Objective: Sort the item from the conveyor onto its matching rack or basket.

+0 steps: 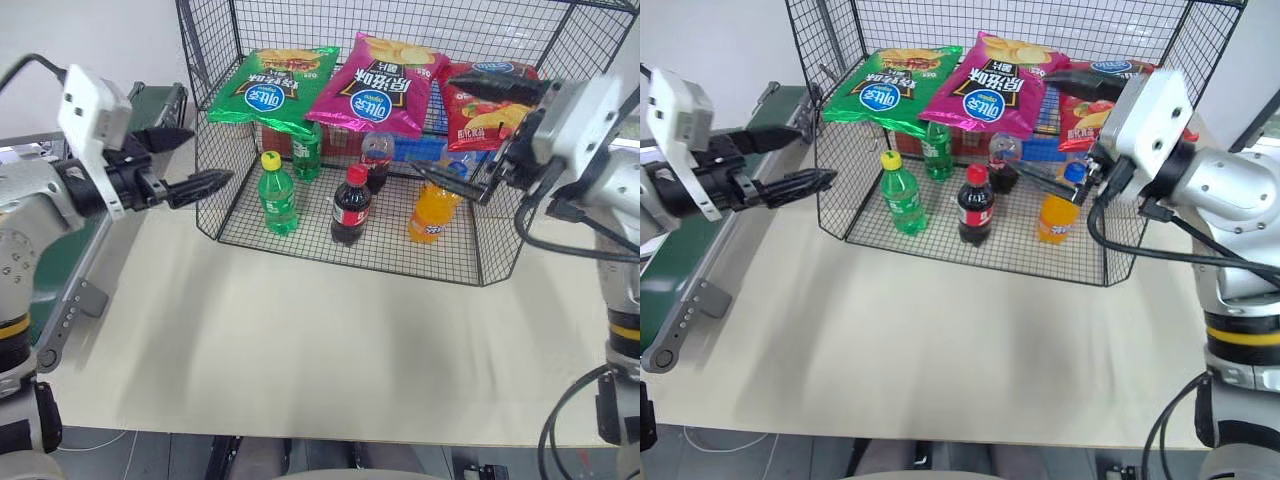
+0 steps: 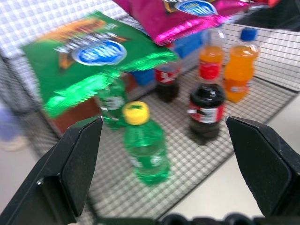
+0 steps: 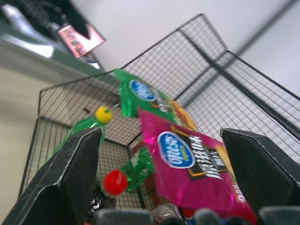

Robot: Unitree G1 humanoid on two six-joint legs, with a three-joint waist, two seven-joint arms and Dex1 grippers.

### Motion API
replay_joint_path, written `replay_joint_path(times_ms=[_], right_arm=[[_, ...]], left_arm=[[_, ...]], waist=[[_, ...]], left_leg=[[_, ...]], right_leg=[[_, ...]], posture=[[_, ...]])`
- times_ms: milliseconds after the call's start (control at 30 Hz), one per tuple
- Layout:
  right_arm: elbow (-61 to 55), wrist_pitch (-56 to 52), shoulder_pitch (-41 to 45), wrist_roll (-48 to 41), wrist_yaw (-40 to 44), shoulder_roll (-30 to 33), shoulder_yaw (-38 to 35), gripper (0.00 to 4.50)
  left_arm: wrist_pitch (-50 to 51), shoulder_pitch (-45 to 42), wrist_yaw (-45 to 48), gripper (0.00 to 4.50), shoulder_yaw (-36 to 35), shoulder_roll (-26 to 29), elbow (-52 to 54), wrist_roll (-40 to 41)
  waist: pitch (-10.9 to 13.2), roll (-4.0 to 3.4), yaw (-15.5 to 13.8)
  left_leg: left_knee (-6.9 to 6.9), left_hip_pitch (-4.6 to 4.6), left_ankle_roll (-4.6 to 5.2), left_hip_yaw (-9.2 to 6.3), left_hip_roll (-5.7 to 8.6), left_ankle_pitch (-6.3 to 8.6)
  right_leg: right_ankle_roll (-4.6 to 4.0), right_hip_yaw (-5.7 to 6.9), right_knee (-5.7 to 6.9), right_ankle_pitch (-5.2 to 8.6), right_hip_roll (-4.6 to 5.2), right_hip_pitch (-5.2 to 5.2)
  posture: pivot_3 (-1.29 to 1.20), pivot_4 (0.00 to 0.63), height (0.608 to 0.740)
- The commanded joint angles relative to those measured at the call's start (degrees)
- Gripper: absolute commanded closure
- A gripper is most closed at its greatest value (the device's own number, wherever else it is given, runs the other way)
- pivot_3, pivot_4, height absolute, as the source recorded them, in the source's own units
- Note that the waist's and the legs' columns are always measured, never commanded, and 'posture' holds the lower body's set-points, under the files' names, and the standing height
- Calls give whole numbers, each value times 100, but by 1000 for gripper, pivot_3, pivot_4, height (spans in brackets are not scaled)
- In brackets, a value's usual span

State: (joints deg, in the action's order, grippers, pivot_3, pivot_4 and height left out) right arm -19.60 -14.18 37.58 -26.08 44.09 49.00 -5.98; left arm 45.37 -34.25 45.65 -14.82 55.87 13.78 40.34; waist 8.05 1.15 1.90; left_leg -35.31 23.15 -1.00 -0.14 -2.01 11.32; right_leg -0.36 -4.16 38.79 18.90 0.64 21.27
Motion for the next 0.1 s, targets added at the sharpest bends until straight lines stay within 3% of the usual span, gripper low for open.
replay_joint_path(times_ms=[33,100], right_arm=[[-416,-520,-21,-36,-481,39,-436,43],[-528,-630,-82,-33,-567,-15,-480,43]], left_arm=[[-190,-234,-10,0,-188,14,-18,-49],[-216,-319,47,0,-97,-22,-61,-35]], waist=[[0,0,-2],[0,0,-2]], left_leg=[[0,2,0,0,0,0],[0,4,0,2,3,0]], right_leg=[[0,0,-6,0,-1,0],[0,0,-10,0,-3,1]], posture=[[0,150,740],[0,150,740]])
